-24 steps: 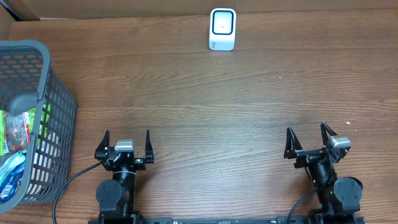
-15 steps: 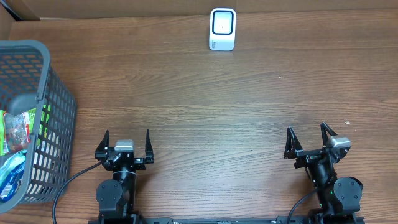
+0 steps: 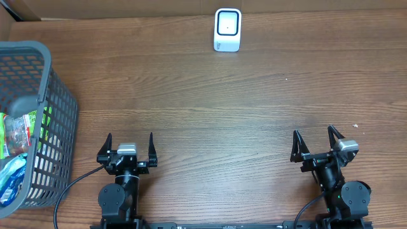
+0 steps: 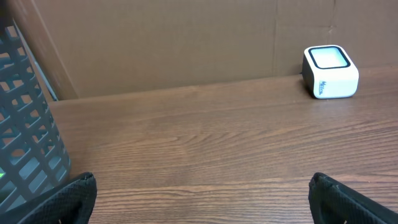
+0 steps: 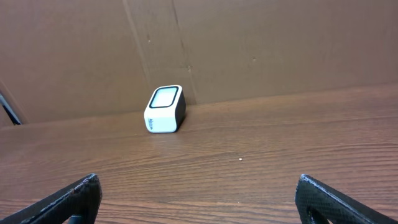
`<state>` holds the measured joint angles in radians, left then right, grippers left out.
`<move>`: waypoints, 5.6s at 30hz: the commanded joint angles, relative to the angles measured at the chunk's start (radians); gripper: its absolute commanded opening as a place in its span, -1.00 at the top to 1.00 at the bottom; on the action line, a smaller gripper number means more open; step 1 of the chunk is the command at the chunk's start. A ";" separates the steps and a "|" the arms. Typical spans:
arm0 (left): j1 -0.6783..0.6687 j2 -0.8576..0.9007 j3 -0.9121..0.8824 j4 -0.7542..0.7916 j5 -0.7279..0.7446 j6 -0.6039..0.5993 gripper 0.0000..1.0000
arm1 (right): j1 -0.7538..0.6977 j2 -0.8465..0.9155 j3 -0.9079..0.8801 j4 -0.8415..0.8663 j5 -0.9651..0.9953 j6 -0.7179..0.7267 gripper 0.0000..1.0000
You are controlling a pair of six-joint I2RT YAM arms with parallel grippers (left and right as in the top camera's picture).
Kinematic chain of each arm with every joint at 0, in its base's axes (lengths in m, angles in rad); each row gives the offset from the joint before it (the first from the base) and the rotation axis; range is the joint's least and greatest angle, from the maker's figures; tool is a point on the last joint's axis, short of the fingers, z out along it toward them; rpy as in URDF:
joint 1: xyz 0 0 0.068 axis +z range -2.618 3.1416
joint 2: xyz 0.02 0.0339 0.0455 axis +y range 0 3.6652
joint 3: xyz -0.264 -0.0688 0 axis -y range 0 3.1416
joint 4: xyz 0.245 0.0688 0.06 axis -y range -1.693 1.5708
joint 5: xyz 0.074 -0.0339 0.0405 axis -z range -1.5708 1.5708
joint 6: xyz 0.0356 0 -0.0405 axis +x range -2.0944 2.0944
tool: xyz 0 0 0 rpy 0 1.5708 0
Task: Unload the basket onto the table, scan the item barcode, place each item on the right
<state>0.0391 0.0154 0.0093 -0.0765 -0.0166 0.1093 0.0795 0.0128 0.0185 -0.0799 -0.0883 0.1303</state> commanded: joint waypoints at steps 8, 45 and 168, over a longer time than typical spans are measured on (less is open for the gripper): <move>-0.007 -0.013 -0.005 0.002 -0.009 -0.012 -0.99 | 0.005 -0.010 -0.011 0.004 0.009 -0.001 -1.00; -0.007 -0.011 -0.005 0.006 -0.009 -0.013 -1.00 | 0.005 -0.010 -0.010 0.039 -0.018 -0.001 -1.00; 0.927 1.553 1.771 -1.371 0.007 -0.587 0.91 | 0.005 1.113 1.284 -0.875 -0.381 -0.082 -1.00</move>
<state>0.9680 1.5890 1.7679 -1.4033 0.0956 -0.4366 0.0795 1.1271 1.2816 -0.9611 -0.4644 0.0517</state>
